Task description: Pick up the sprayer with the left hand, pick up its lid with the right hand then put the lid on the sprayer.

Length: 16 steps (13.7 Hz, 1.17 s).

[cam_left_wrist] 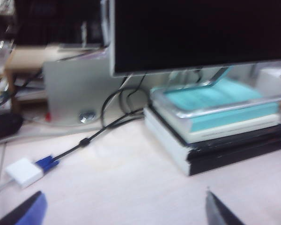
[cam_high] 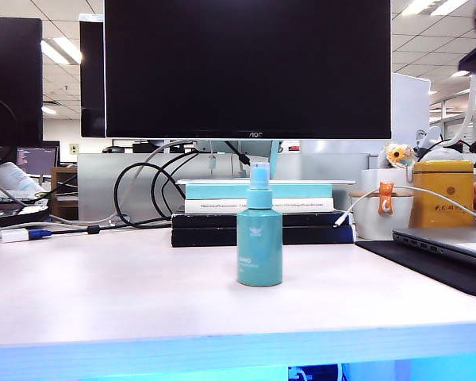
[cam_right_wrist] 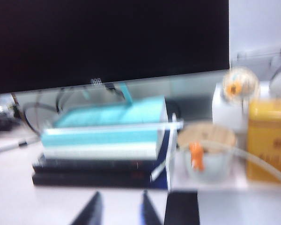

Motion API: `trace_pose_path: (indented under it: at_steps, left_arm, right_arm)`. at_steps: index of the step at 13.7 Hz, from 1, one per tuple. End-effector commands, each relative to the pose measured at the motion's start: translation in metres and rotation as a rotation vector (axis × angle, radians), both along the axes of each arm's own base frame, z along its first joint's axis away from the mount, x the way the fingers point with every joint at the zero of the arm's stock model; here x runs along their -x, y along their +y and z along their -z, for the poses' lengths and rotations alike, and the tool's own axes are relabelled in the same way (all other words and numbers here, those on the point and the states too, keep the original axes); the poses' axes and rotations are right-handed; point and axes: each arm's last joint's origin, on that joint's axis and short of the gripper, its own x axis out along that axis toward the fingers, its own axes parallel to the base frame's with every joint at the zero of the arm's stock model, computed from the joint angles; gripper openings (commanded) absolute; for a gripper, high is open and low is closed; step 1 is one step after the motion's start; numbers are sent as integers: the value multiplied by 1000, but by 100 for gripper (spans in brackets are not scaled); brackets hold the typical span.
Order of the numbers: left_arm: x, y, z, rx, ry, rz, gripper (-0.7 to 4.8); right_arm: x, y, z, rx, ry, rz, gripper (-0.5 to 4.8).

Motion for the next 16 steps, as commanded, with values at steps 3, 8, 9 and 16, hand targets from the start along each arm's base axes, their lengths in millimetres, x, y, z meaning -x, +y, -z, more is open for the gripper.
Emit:
trace_pose_path:
  at_steps: [3, 8, 9, 16]
  left_arm:
    - [21, -3, 11, 13, -52, -45, 315]
    - [63, -10, 36, 84, -171, -141, 199]
    - [66, -10, 40, 83, -133, -160, 151]
    - [73, -7, 56, 64, -1, -235, -6]
  right_arm:
    - [22, -7, -14, 20, -146, 142, 52]
    - [41, -13, 13, 34, -136, 260, -6]
    - [44, -15, 24, 35, -102, 290, -6]
    - [45, -11, 49, 171, 123, 71, -5]
